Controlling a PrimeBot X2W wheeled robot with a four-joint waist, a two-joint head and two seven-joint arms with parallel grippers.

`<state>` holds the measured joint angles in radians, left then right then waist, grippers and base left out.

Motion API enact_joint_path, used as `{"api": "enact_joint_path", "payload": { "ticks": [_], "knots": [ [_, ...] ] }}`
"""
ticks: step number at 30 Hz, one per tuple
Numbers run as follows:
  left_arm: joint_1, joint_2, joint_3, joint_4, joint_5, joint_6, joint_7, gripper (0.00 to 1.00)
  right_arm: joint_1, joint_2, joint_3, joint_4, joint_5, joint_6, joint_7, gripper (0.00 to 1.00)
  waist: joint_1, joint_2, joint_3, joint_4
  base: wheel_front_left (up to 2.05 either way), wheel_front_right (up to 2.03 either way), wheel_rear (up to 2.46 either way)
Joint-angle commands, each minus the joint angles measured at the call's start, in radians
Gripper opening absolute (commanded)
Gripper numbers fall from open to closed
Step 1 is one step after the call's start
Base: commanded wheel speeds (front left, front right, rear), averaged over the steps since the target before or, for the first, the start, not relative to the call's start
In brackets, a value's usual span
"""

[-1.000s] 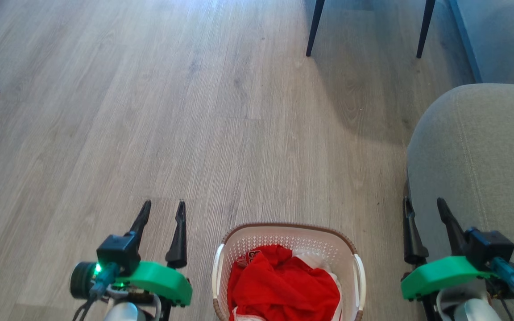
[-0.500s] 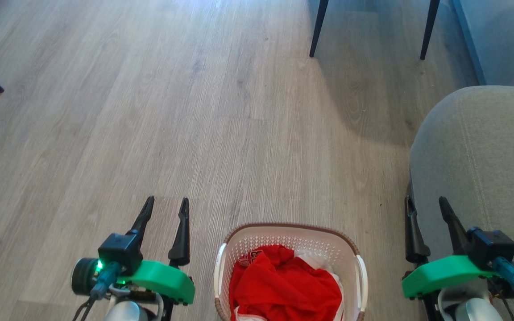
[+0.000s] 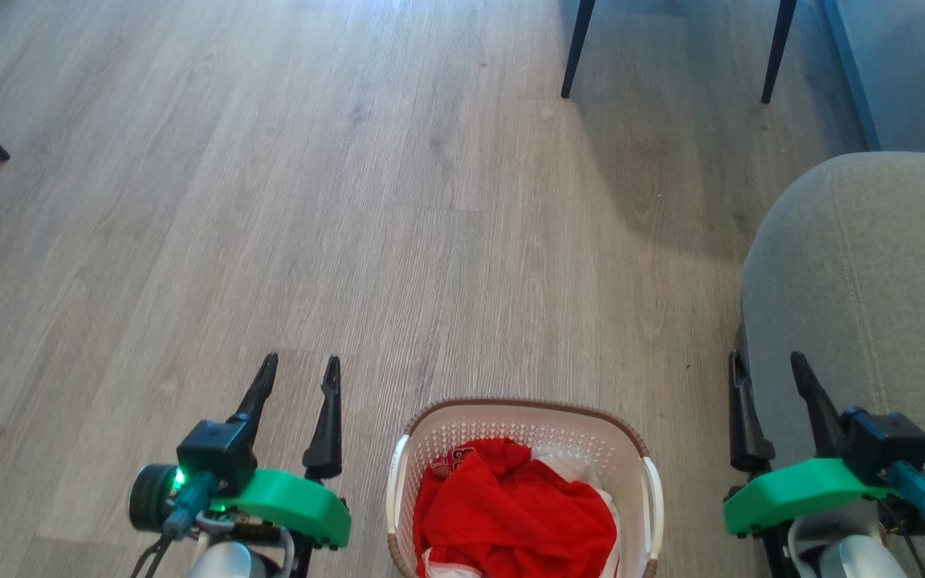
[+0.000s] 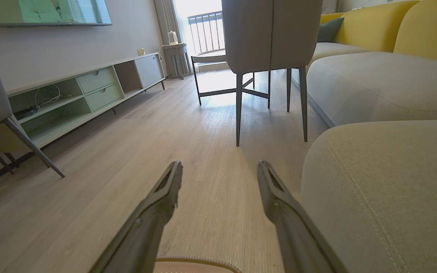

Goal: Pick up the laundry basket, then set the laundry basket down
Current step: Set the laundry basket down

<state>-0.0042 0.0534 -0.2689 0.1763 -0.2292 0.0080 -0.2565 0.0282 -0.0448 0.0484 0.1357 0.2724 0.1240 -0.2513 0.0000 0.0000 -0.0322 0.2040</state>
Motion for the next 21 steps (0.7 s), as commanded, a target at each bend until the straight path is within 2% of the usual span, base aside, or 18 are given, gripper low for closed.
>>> {"api": "enact_joint_path", "payload": {
  "ticks": [1, 21],
  "knots": [
    [-0.050, -0.003, 0.035, -0.038, 0.004, -0.002, -0.005, 1.00, -0.039, -0.005, 0.021, -0.036, 0.001, 0.007, -0.010, 1.00, 0.0000, 0.0000, 0.000, -0.001, 0.00, 0.00, 0.00],
    [-0.052, -0.003, 0.026, -0.030, 0.015, -0.001, -0.005, 1.00, -0.040, -0.005, 0.020, -0.032, -0.004, 0.007, -0.010, 1.00, 0.0000, 0.0000, -0.007, 0.000, 0.00, 0.00, 0.00]
  ]
}}
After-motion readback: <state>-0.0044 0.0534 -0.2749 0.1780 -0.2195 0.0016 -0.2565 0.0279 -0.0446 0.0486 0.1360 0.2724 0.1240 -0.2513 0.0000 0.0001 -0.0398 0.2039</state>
